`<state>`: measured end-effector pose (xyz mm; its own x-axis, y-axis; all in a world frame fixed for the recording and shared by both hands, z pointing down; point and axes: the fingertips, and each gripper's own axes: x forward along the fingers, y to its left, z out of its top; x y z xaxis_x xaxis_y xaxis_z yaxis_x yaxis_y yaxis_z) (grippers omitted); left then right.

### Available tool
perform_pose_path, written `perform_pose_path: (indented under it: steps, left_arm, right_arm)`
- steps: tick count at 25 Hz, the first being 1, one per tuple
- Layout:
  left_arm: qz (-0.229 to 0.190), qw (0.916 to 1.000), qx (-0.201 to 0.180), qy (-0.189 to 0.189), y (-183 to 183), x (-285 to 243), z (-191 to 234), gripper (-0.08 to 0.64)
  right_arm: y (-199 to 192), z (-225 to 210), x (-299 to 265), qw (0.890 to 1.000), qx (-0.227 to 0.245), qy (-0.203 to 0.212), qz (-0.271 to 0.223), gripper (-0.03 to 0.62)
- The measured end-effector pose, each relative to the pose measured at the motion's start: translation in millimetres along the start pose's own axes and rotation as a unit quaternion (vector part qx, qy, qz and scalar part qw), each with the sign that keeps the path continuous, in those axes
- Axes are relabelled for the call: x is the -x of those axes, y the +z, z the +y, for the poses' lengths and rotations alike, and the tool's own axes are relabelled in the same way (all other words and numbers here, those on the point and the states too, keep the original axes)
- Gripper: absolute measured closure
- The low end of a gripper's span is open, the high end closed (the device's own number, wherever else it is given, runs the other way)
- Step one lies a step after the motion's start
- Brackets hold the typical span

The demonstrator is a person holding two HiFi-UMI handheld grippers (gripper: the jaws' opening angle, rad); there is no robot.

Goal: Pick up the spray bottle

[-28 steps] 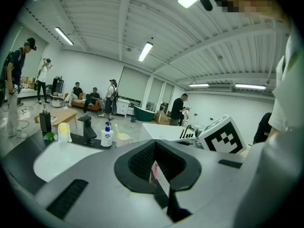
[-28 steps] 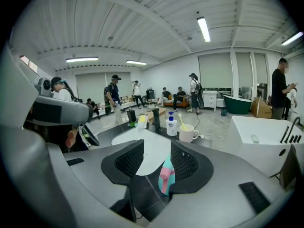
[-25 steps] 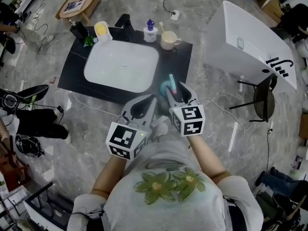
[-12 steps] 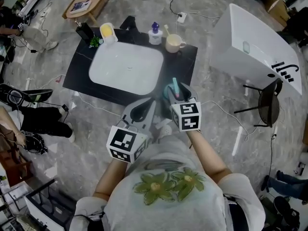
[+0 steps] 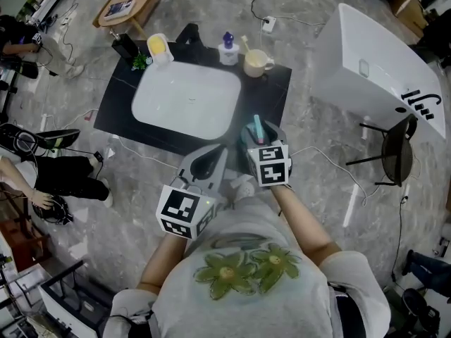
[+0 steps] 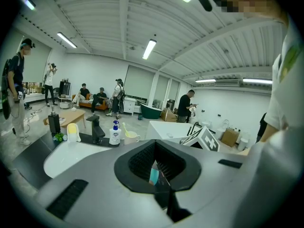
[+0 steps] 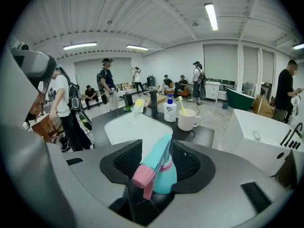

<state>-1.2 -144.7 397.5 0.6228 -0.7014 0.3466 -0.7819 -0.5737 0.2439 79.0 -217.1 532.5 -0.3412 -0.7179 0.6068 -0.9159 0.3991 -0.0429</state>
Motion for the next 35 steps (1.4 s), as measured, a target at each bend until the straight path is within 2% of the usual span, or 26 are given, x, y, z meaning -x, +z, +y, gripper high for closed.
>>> perform_pose_path:
  steps: [10,22,32,35]
  left_arm:
    - [0.003,1.0,0.003,0.002,-2,-3,3,0.551]
    - [0.004,1.0,0.003,-0.001,-2,-8,-4,0.551]
    - [0.004,1.0,0.003,-0.004,-2,-10,-8,0.551]
    - [0.003,1.0,0.002,-0.005,-2,-9,-9,0.551]
  right_arm:
    - [-16,-5,-13,1.0,0.008,-0.009,0.02,0.419]
    - [-13,-4,-17,1.0,0.005,0.0,-0.003,0.419]
    - [-16,-6,-17,0.998,0.055,-0.014,0.006,0.422]
    - [-16,-5,-16,0.996,0.083,-0.02,0.004,0.453]
